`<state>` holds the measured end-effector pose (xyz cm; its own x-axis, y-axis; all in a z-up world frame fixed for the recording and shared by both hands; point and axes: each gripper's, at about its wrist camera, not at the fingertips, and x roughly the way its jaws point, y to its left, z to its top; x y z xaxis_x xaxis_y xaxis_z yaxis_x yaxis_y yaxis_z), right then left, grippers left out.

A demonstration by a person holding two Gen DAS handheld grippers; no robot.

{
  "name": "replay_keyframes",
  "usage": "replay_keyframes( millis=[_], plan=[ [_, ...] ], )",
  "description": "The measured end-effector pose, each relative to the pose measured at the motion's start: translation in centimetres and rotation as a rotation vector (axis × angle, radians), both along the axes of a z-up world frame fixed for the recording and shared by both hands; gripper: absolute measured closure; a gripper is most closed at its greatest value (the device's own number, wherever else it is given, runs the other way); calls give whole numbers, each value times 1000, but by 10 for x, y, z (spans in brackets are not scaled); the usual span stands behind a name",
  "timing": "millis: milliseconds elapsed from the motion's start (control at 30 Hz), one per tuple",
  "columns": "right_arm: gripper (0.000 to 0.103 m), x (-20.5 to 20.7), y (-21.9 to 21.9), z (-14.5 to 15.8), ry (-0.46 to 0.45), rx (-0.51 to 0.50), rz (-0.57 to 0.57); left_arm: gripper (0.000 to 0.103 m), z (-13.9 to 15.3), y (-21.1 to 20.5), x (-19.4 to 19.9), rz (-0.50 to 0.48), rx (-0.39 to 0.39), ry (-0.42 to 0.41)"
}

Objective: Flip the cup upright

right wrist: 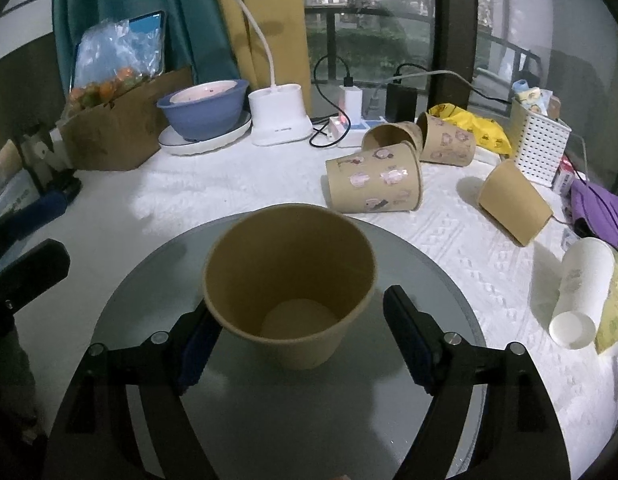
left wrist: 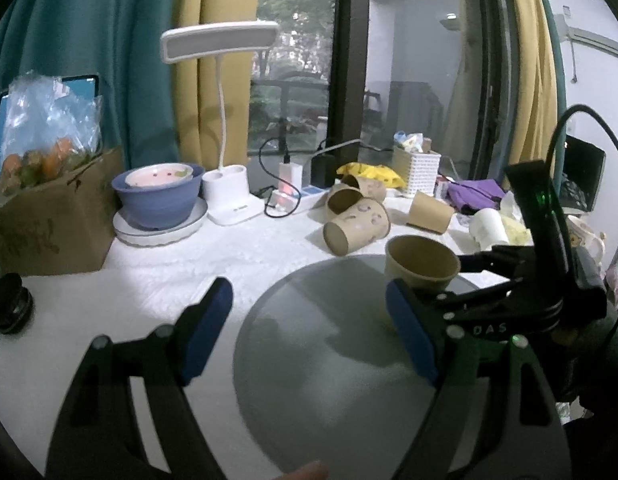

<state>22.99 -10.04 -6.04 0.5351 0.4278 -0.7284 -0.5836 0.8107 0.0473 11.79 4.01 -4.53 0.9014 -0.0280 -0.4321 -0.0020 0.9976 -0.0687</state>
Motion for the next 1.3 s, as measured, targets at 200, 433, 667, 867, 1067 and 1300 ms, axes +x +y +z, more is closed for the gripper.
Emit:
replay_keyframes(
  millis=[200,433,667,867,1067,1300],
  plan=[
    [21,-18,-11,15,-26,21,-14,23,11,-7,-13,-13,11,-29],
    [21,-42,-29,39,-38,66,-48,23,24,-20,-34,-42,10,-58],
    [21,-72,-50,65,-74,97,-84,23,38,-36,-53,-64,5,-81],
    [21,-96,-65,93,-129,116,-90,20,59,-47,-70,-85,-20,-136],
    [21,-127,-81,130,-224,174,-98,8,78,-57,-94,-110,-83,-189],
    [21,-153,-93,154,-274,217,-107,8,105,-69,-122,-74,-51,-290]
  ],
)
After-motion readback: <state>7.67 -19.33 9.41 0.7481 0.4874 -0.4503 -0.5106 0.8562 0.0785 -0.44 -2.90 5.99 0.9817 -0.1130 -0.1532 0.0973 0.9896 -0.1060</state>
